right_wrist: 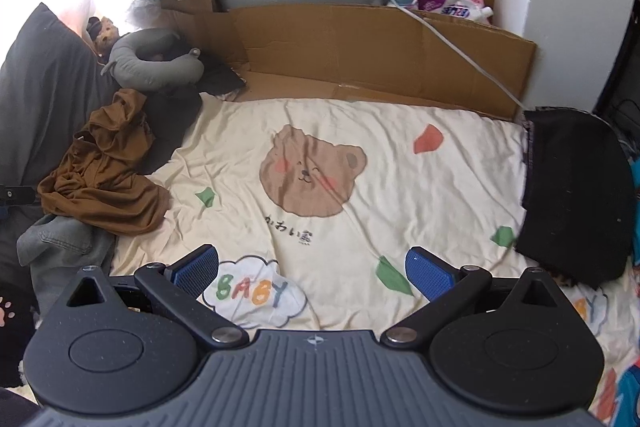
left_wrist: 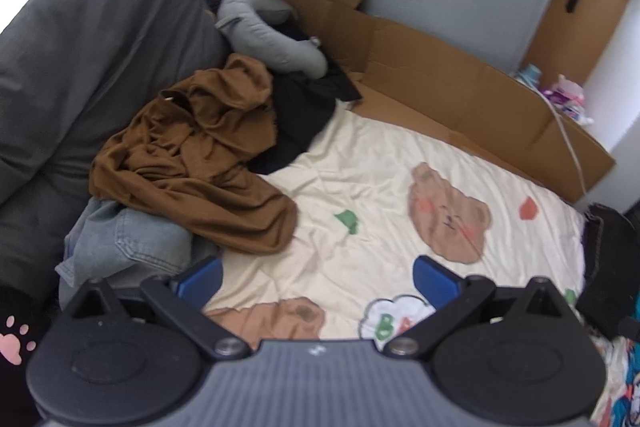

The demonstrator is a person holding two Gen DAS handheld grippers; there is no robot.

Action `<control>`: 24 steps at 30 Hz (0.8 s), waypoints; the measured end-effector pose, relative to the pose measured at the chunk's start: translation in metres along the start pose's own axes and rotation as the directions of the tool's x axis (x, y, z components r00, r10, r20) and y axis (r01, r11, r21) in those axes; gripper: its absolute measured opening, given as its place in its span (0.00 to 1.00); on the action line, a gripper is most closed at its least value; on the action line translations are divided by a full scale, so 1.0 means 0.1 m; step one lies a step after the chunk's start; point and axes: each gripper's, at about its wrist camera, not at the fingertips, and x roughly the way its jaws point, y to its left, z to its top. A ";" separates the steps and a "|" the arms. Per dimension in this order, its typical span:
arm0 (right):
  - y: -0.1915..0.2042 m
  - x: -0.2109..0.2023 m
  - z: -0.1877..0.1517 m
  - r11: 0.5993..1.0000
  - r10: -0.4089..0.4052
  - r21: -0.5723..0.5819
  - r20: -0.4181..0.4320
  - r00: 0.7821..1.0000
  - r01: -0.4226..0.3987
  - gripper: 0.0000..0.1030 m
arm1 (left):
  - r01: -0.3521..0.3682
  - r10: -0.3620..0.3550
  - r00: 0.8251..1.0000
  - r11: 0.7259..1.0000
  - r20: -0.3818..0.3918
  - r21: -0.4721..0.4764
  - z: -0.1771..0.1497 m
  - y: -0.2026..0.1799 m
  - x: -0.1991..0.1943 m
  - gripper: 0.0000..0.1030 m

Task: Fold clothes
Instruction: 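Move the left tool toward the brown T-shirt on the clothes pile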

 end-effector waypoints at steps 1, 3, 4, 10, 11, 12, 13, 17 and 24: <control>0.03 0.05 0.00 1.000 0.006 0.000 0.006 1.000 -0.006 1.00 | -0.010 0.010 1.000 1.000 0.007 -0.003 0.01 0.05 0.04 0.99; 0.10 0.15 -0.01 1.000 0.010 0.008 0.015 1.000 -0.010 1.00 | -0.034 0.034 0.999 0.999 0.016 -0.009 0.04 0.16 0.11 0.99; 0.13 0.21 -0.01 1.000 0.017 0.011 0.017 1.000 -0.017 1.00 | -0.041 0.041 0.999 0.999 0.021 -0.013 0.05 0.22 0.15 0.99; 0.26 0.54 -0.05 0.993 0.104 0.059 0.017 0.994 -0.105 0.99 | -0.086 0.087 0.994 0.996 0.059 -0.028 0.13 0.57 0.43 0.99; 0.29 0.59 -0.06 0.992 0.113 0.052 0.019 0.993 -0.114 0.99 | -0.096 0.098 0.993 0.995 0.064 -0.033 0.14 0.63 0.48 0.98; 0.33 0.64 -0.08 0.992 0.120 0.042 0.022 0.992 -0.121 0.99 | -0.102 0.104 0.992 0.994 0.065 -0.042 0.15 0.70 0.53 0.98; 0.36 0.69 -0.10 0.991 0.126 0.033 0.025 0.992 -0.127 0.99 | -0.106 0.110 0.992 0.993 0.065 -0.051 0.16 0.76 0.58 0.98; 0.42 0.83 -0.17 0.990 0.135 0.022 0.032 0.990 -0.136 0.99 | -0.094 0.103 0.992 0.989 0.072 -0.111 0.20 1.02 0.75 0.94; 0.43 1.17 -0.27 0.986 0.165 0.018 0.032 0.986 -0.166 0.98 | -0.103 0.112 0.989 0.990 0.096 -0.094 0.23 1.27 1.09 0.92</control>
